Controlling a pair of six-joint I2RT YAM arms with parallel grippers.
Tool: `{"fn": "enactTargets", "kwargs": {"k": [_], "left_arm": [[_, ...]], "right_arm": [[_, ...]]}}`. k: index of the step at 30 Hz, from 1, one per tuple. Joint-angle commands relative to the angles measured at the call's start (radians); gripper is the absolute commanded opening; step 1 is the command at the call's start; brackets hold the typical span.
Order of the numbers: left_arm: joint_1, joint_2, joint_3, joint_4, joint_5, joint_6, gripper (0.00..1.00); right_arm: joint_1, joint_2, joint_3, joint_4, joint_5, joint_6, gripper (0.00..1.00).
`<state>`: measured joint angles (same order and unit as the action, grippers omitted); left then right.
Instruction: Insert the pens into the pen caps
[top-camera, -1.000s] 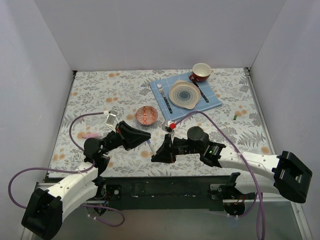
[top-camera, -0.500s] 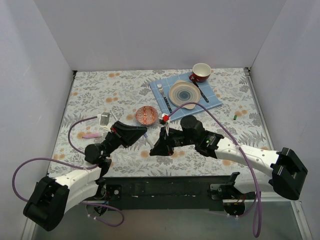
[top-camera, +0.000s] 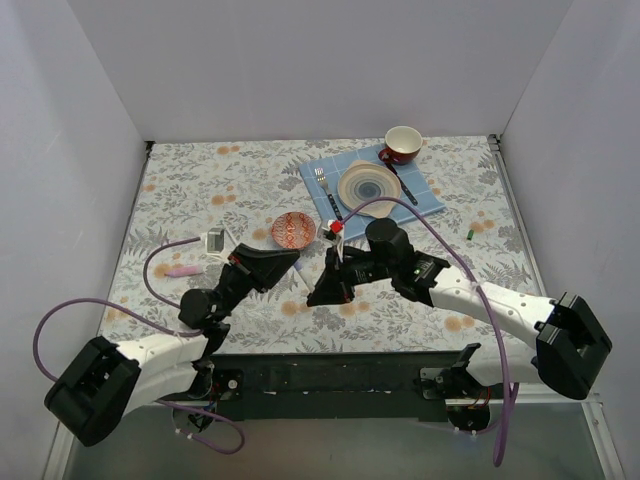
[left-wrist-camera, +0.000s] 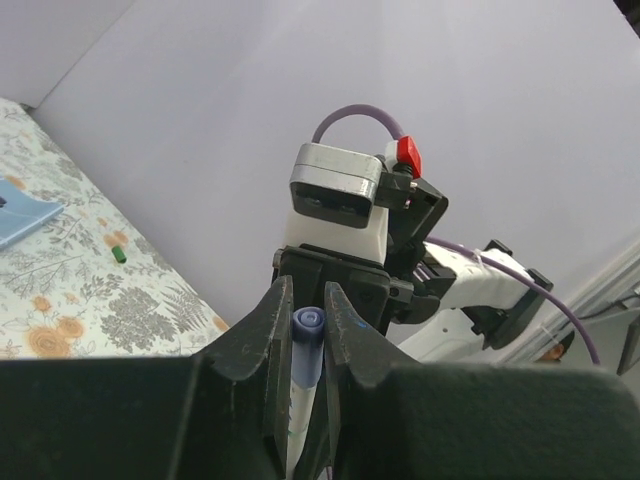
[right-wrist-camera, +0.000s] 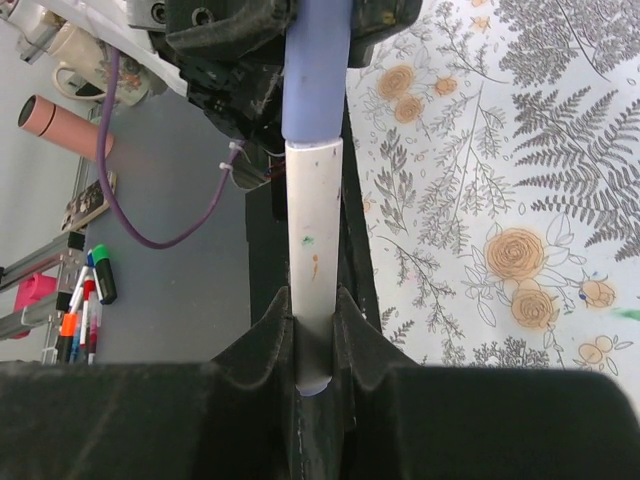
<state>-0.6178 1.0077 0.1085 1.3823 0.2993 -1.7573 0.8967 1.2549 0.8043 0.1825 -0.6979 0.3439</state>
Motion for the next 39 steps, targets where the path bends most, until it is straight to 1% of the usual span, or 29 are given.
{"fn": "enactTargets", "kwargs": {"k": [1, 4, 8, 10, 12, 16, 18, 20, 22, 24, 25, 26, 27, 28, 29, 30, 31, 32, 33, 34, 35, 36, 37, 38, 39], "left_arm": [[-0.148, 0.121, -0.092, 0.060, 0.341, 0.004, 0.00], [-0.171, 0.150, -0.105, 0.083, 0.343, 0.018, 0.00], [-0.194, 0.147, -0.105, 0.095, 0.327, 0.033, 0.00], [-0.217, 0.160, -0.093, 0.103, 0.322, 0.039, 0.00], [-0.256, 0.193, -0.078, 0.155, 0.290, 0.029, 0.00], [-0.312, 0.290, -0.052, 0.244, 0.265, 0.004, 0.00], [-0.330, 0.348, -0.052, 0.331, 0.250, -0.023, 0.00], [-0.336, 0.371, -0.047, 0.388, 0.253, -0.045, 0.00], [-0.333, 0.353, -0.040, 0.389, 0.235, -0.056, 0.00], [-0.309, 0.307, -0.020, 0.286, 0.224, -0.060, 0.00], [-0.297, 0.246, 0.028, 0.226, 0.233, -0.035, 0.00], [-0.268, 0.218, 0.057, 0.063, 0.242, -0.016, 0.00], [-0.254, 0.186, 0.097, -0.034, 0.251, 0.010, 0.00], [-0.240, 0.136, 0.171, -0.139, 0.254, 0.043, 0.00], [-0.220, 0.112, 0.219, -0.348, 0.247, 0.112, 0.00], [-0.211, 0.095, 0.258, -0.447, 0.236, 0.152, 0.00], [-0.201, 0.082, 0.295, -0.538, 0.216, 0.180, 0.00], [-0.183, 0.068, 0.371, -0.690, 0.212, 0.235, 0.00], [-0.172, 0.066, 0.403, -0.762, 0.204, 0.255, 0.00], [-0.162, 0.068, 0.440, -0.907, 0.190, 0.272, 0.00], [-0.149, 0.075, 0.500, -0.981, 0.149, 0.312, 0.00], [-0.146, 0.080, 0.528, -1.044, 0.115, 0.334, 0.00], [-0.146, 0.084, 0.546, -1.144, 0.088, 0.357, 0.00], [-0.146, 0.088, 0.566, -1.179, 0.020, 0.370, 0.00], [-0.146, 0.094, 0.569, -1.210, -0.015, 0.366, 0.00]], "right_arm": [[-0.074, 0.000, 0.196, 0.477, 0.183, 0.027, 0.01], [-0.091, -0.020, 0.202, 0.480, 0.183, 0.021, 0.01], [-0.154, -0.035, 0.228, 0.479, 0.147, 0.052, 0.01], [-0.169, -0.032, 0.223, 0.523, 0.130, 0.067, 0.01], [-0.180, -0.035, 0.214, 0.567, 0.129, 0.084, 0.01], [-0.185, -0.025, 0.208, 0.601, 0.141, 0.098, 0.01], [-0.196, -0.023, 0.210, 0.609, 0.144, 0.102, 0.01], [-0.211, -0.028, 0.196, 0.638, 0.144, 0.119, 0.01], [-0.217, -0.029, 0.191, 0.626, 0.103, 0.127, 0.01], [-0.219, -0.035, 0.165, 0.592, 0.068, 0.130, 0.01], [-0.219, -0.055, 0.138, 0.592, 0.034, 0.136, 0.01], [-0.219, -0.069, 0.101, 0.594, 0.020, 0.139, 0.01], [-0.219, -0.084, 0.040, 0.577, 0.011, 0.139, 0.01], [-0.219, -0.122, 0.003, 0.557, 0.002, 0.139, 0.11], [-0.219, -0.144, -0.032, 0.531, -0.008, 0.136, 0.19], [-0.217, -0.167, -0.107, 0.522, -0.015, 0.139, 0.27], [-0.217, -0.217, -0.141, 0.500, -0.018, 0.139, 0.42], [-0.219, -0.248, -0.172, 0.479, -0.015, 0.133, 0.47], [-0.219, -0.280, -0.209, 0.428, -0.009, 0.130, 0.53], [-0.219, -0.348, -0.265, 0.399, 0.024, 0.124, 0.58], [-0.219, -0.382, -0.290, 0.365, 0.049, 0.116, 0.60], [-0.217, -0.415, -0.310, 0.286, 0.069, 0.104, 0.61], [-0.219, -0.480, -0.335, 0.244, 0.118, 0.093, 0.65], [-0.219, -0.509, -0.341, 0.194, 0.144, 0.081, 0.67], [-0.219, -0.535, -0.343, 0.152, 0.175, 0.063, 0.68]]}}
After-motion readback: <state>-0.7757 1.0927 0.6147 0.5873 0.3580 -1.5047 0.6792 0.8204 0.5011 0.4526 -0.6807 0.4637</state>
